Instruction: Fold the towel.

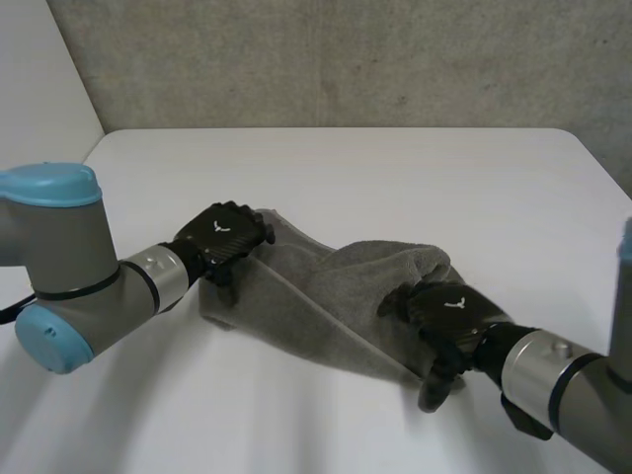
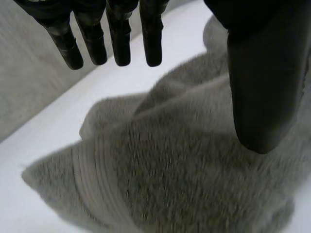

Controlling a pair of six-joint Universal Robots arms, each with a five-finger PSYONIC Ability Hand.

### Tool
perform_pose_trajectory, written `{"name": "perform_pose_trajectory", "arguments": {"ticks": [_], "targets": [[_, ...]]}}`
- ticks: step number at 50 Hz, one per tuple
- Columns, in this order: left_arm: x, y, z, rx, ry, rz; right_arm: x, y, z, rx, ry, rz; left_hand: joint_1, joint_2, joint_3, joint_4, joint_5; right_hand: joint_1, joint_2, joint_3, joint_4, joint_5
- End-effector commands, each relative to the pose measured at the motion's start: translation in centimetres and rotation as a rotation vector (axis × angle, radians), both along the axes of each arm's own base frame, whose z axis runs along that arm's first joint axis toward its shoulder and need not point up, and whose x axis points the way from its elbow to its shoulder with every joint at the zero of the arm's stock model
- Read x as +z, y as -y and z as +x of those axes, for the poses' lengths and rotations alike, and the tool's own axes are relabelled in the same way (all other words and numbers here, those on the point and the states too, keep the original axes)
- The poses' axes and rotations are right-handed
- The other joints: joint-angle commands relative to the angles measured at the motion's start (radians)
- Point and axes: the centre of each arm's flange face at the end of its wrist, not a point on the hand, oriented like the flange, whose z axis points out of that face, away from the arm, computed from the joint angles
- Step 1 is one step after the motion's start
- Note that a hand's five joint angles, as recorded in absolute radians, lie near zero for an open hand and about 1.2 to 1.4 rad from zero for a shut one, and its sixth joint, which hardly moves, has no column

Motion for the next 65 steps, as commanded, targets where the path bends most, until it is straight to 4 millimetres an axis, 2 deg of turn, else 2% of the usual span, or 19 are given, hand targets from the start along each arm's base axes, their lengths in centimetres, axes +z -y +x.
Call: {"name": "perform_pose_trajectory", "arguments": {"ticks": [1, 18, 21, 22, 26, 36, 42, 47, 50, 53, 55, 56, 57, 58, 59, 60, 61, 63, 65], "targets": [[-1.3, 0.9, 0.5, 0.0, 0.068, 0.015, -2.3, 0.9, 0.6, -0.005, 0.0, 0.036, 0.025, 0.033, -0.052, -0.059, 0.013, 0.0, 0.008, -0.044, -0.076, -0.012], [-1.0, 0.8, 0.9, -0.003, 0.101, 0.032, -6.8, 2.9, 1.7, -0.059, -0.027, 0.09, 0.776, 0.785, -0.052, -0.059, 0.765, 0.058, 0.066, -0.044, -0.076, 0.047], [-1.1, 0.4, 0.9, -0.005, 0.108, 0.056, -7.0, 2.7, 2.1, -0.053, -0.013, 0.085, 1.05, 1.059, -0.052, -0.059, 1.039, 0.419, 0.427, -0.044, -0.076, 0.408], [-0.9, 0.3, 1.0, -0.002, 0.108, 0.06, -6.8, 2.8, 2.2, -0.057, 0.003, 0.069, 1.052, 1.06, -0.052, -0.059, 1.04, 0.728, 0.735, -0.044, -0.076, 0.716], [0.6, 0.0, 1.1, 0.003, 0.093, 0.042, -6.0, 3.3, 2.2, -0.069, 0.038, 0.036, 1.052, 1.06, -0.052, -0.059, 1.04, 1.105, 1.113, -0.044, -0.076, 1.094], [6.1, -2.1, 2.0, 0.055, -0.03, -0.009, 0.0, 3.2, 2.0, -0.008, 0.123, -0.127, 1.052, 1.06, -0.052, -0.059, 1.04, 1.105, 1.113, -0.044, -0.076, 1.094], [6.7, -1.6, 2.8, 0.083, -0.037, -0.027, 2.8, 3.5, 1.6, 0.109, 0.066, -0.18, 1.052, 1.06, -0.052, -0.059, 1.04, 1.105, 1.113, -0.044, -0.076, 1.094], [6.9, 0.1, 2.9, 0.099, -0.045, -0.062, 3.3, 5.3, 2.7, 0.167, -0.006, -0.205, 1.052, 1.06, -0.052, -0.059, 1.04, 1.105, 1.113, -0.044, -0.076, 1.094], [7.1, 4.5, 2.1, 0.157, -0.064, -0.156, 5.0, 8.3, 3.8, 0.164, 0.005, -0.286, 1.052, 1.06, -0.052, -0.059, 1.04, 1.105, 1.113, -0.044, -0.076, 1.094], [8.1, 6.0, 1.9, 0.199, -0.081, -0.213, 8.3, 11.6, 5.1, 0.148, 0.055, -0.435, 1.052, 1.06, -0.052, -0.059, 1.04, 1.105, 1.113, -0.044, -0.076, 1.094], [12.5, 8.3, 1.8, 0.294, -0.163, -0.365, 10.9, 13.3, 5.7, 0.131, 0.084, -0.556, 1.052, 1.06, -0.052, -0.059, 1.04, 1.105, 1.113, -0.044, -0.076, 1.094], [12.5, 8.3, 1.8, 0.294, -0.164, -0.366, 14.0, 14.7, 6.0, 0.096, 0.123, -0.696, 1.052, 1.06, -0.052, -0.059, 1.04, 1.105, 1.113, -0.044, -0.076, 1.094], [15.2, 8.9, 1.8, 0.329, -0.23, -0.451, 17.5, 15.6, 6.1, 0.049, 0.179, -0.853, 1.052, 1.06, -0.052, -0.059, 1.04, 1.105, 1.113, -0.044, -0.076, 1.094], [17.6, 9.1, 1.8, 0.35, -0.308, -0.53, 17.6, 15.6, 6.1, 0.049, 0.18, -0.854, 1.052, 1.06, -0.052, -0.059, 1.04, 1.105, 1.113, -0.044, -0.076, 1.094], [17.6, 9.1, 1.8, 0.35, -0.308, -0.531, 20.7, 15.9, 6.1, -0.003, 0.248, -0.994, 1.052, 1.06, -0.052, -0.059, 1.04, 1.105, 1.113, -0.044, -0.076, 1.094], [20.3, 8.6, 1.7, 0.348, -0.4, -0.614, 20.7, 15.9, 6.1, -0.003, 0.249, -0.995, 1.052, 1.06, -0.052, -0.059, 1.04, 1.105, 1.113, -0.044, -0.076, 1.094], [20.4, 8.6, 1.7, 0.348, -0.401, -0.615, 22.9, 15.9, 5.8, -0.048, 0.324, -1.091, 1.052, 1.06, -0.052, -0.059, 1.04, 1.105, 1.113, -0.044, -0.076, 1.094], [26.4, 5.5, 2.6, 0.314, -0.588, -0.777, 24.9, 15.2, 5.2, -0.073, 0.395, -1.165, 1.052, 1.06, -0.052, -0.059, 1.04, 1.105, 1.113, -0.044, -0.076, 1.094], [27.7, 4.1, 3.2, 0.297, -0.642, -0.82, 26.0, 13.7, 4.2, -0.053, 0.454, -1.19, 1.052, 1.06, -0.052, -0.059, 1.04, 1.105, 1.113, -0.044, -0.076, 1.094]]}}
